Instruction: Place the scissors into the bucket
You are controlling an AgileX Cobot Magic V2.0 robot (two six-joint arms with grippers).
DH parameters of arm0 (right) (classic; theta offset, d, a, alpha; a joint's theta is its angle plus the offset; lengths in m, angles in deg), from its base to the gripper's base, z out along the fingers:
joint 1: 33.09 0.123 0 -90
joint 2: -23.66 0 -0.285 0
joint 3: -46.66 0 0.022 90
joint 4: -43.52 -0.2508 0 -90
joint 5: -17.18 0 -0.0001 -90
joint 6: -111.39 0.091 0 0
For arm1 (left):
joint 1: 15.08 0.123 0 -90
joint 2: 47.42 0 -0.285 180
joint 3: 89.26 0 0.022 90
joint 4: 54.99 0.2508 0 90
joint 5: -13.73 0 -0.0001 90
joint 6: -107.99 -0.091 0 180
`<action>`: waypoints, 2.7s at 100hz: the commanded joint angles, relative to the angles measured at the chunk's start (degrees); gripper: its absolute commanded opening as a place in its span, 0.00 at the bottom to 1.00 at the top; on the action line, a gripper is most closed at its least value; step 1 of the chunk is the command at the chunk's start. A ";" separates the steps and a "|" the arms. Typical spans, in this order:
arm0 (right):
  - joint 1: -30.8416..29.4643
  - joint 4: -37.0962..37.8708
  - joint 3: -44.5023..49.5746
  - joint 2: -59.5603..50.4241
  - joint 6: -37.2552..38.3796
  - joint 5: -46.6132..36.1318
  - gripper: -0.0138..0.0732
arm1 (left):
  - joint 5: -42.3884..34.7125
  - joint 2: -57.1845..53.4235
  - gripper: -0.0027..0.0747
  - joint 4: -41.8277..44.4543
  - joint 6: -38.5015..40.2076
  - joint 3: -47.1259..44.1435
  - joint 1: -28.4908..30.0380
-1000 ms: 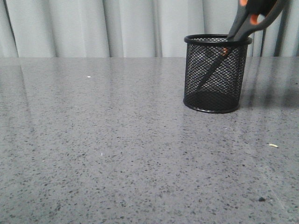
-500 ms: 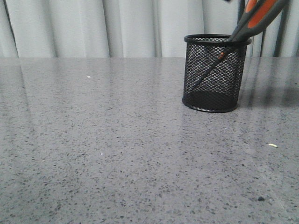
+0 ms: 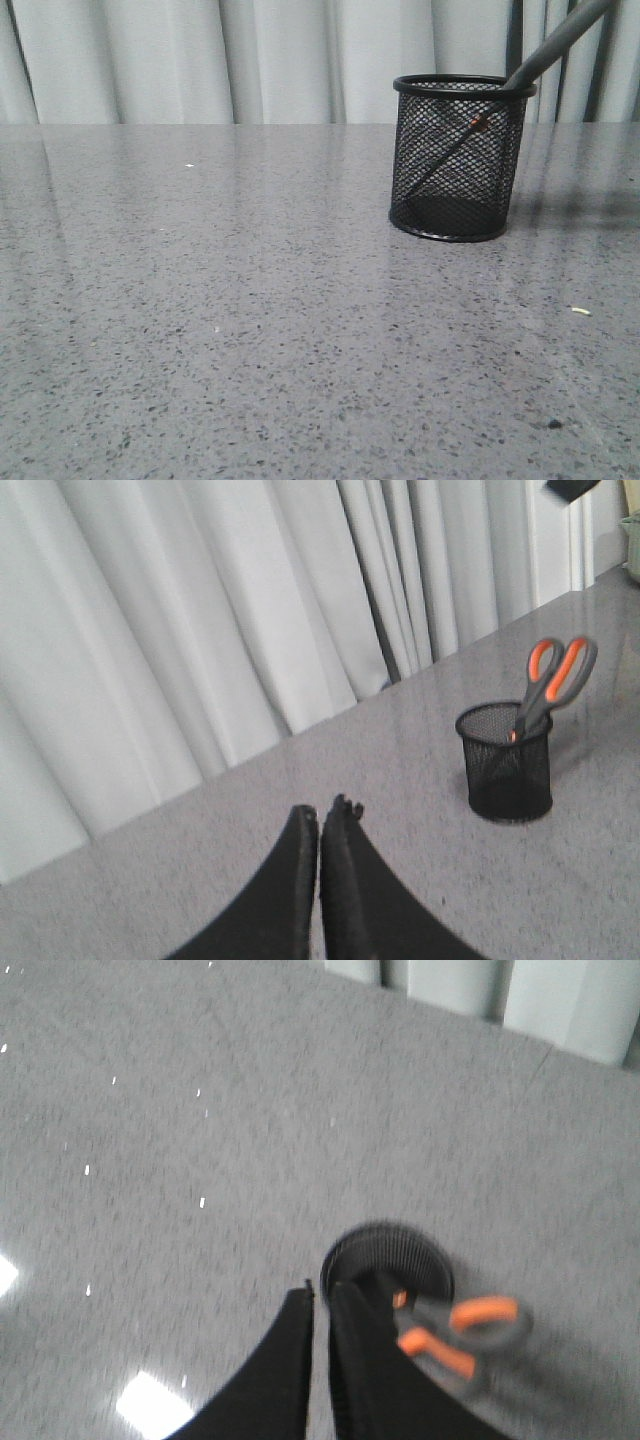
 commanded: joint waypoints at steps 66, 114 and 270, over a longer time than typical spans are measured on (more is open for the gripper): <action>-0.25 1.27 74.25 -63.17 -2.88 -52.91 0.11 | -15.94 -15.46 0.01 -7.28 2.89 -24.96 -0.26; -0.25 1.27 74.26 -65.20 -2.88 -51.17 0.11 | -15.83 -15.46 0.01 -11.92 2.89 -24.96 -0.26; -0.25 1.27 74.26 -65.20 -2.88 -51.17 0.11 | -19.51 -15.58 0.01 -14.81 0.71 -43.83 38.94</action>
